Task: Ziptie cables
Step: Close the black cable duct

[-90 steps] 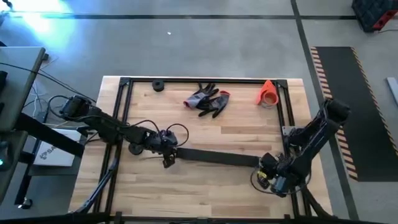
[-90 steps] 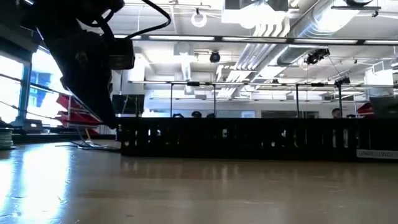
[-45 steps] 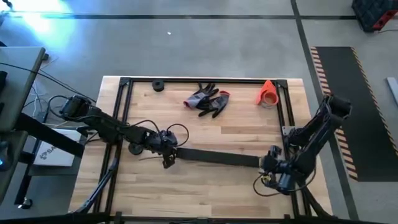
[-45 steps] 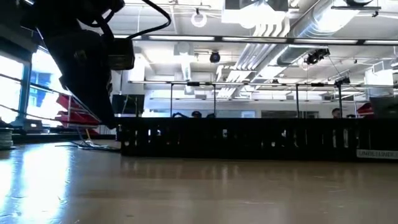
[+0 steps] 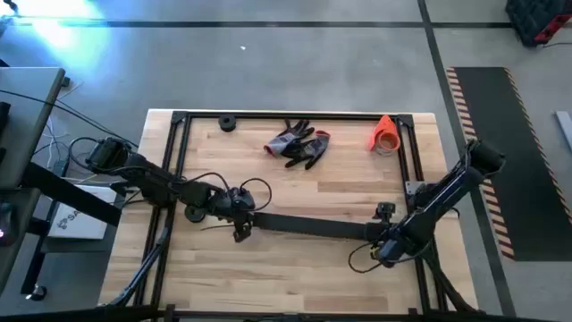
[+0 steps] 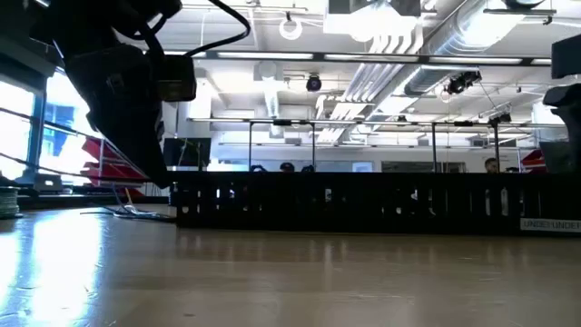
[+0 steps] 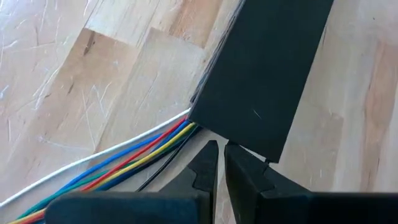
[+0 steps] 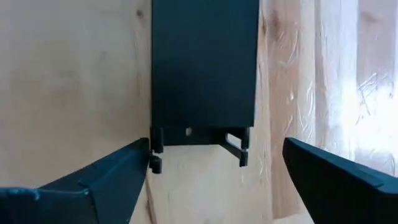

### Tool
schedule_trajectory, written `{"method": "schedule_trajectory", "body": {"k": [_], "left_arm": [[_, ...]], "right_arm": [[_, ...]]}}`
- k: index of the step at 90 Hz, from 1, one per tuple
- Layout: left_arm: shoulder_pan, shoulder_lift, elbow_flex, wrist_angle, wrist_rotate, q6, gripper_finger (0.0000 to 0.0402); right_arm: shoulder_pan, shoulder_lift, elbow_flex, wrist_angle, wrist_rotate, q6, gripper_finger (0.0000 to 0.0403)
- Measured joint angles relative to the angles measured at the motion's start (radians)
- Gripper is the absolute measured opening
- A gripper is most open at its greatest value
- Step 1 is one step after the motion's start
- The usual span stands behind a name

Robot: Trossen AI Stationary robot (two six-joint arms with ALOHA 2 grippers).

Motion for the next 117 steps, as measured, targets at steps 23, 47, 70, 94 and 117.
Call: {"method": "schedule_trajectory", "body": {"k": [23, 47, 70, 94, 117], "left_arm": [[0.000, 0.000, 0.000, 0.000, 0.000, 0.016, 0.0011], [0.000, 0.000, -0.001, 0.000, -0.008, 0.026, 0.0011], [0.000, 0.002, -0.002, 0.010, -0.023, 0.039, 0.0011], [-0.001, 0.056, -0.004, 0.097, -0.007, 0.068, 0.0011], [0.000, 0.080, 0.002, 0.161, -0.003, 0.105, 0.0011]], "right_arm": [[-0.063, 0.000, 0.000, 0.004, -0.065, -0.086, 0.0300], [-0.113, 0.000, 0.000, 0.043, -0.142, -0.146, 0.0252], [-0.125, 0.000, 0.000, 0.050, -0.145, -0.152, 0.0197], [-0.124, -0.001, -0.001, 0.050, -0.159, -0.158, 0.0179], [-0.123, -0.002, -0.002, 0.034, -0.170, -0.161, 0.0178]]}}
